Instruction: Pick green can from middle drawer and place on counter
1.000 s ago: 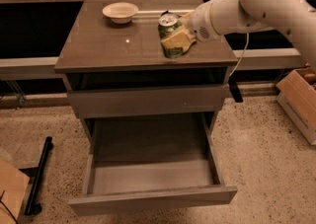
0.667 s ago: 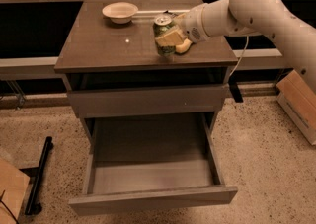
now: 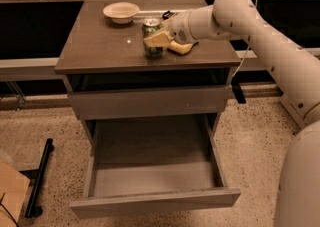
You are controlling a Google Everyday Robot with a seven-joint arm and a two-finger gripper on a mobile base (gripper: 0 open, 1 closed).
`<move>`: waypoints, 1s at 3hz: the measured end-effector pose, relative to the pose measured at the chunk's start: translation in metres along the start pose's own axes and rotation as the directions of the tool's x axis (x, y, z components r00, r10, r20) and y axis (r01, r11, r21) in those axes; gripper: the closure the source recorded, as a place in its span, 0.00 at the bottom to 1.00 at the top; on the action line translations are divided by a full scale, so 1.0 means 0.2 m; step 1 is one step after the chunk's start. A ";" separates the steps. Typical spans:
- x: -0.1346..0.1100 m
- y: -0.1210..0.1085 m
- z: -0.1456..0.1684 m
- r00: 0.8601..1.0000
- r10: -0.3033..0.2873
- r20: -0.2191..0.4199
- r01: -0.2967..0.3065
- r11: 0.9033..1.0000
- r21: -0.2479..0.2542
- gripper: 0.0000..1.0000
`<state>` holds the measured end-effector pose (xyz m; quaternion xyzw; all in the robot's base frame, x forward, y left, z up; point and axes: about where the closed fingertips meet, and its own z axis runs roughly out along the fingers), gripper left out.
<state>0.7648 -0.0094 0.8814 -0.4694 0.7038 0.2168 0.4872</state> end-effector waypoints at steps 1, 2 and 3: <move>0.01 -0.01 0.08 1.000 0.013 0.006 -0.013 1.000 -0.028 0.58; 0.01 0.00 0.09 1.000 0.013 0.006 -0.012 0.999 -0.032 0.35; 0.01 0.01 0.10 1.000 0.013 0.005 -0.013 0.999 -0.037 0.12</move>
Offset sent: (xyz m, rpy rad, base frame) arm 0.0074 0.0089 -0.0075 0.0124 0.0177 0.0184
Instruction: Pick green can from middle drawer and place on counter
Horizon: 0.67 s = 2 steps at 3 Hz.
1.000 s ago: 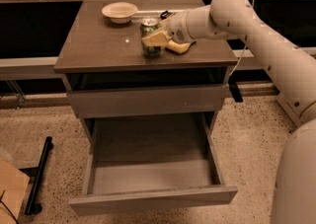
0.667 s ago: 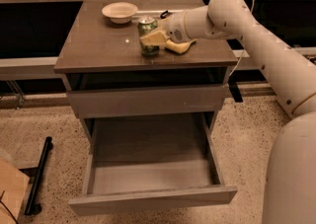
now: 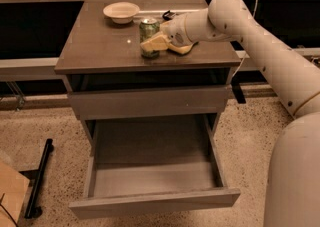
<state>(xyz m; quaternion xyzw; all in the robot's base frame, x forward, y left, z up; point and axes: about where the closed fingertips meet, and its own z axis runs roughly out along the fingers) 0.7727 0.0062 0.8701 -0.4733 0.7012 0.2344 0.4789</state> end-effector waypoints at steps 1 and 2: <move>0.00 0.01 0.01 1.000 0.000 0.000 0.000 1.000 -0.004 0.00; 0.00 0.01 0.01 1.000 0.000 0.000 0.000 1.000 -0.004 0.00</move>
Offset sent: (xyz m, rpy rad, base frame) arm -0.0002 0.0025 -0.0014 0.0002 0.0021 0.0036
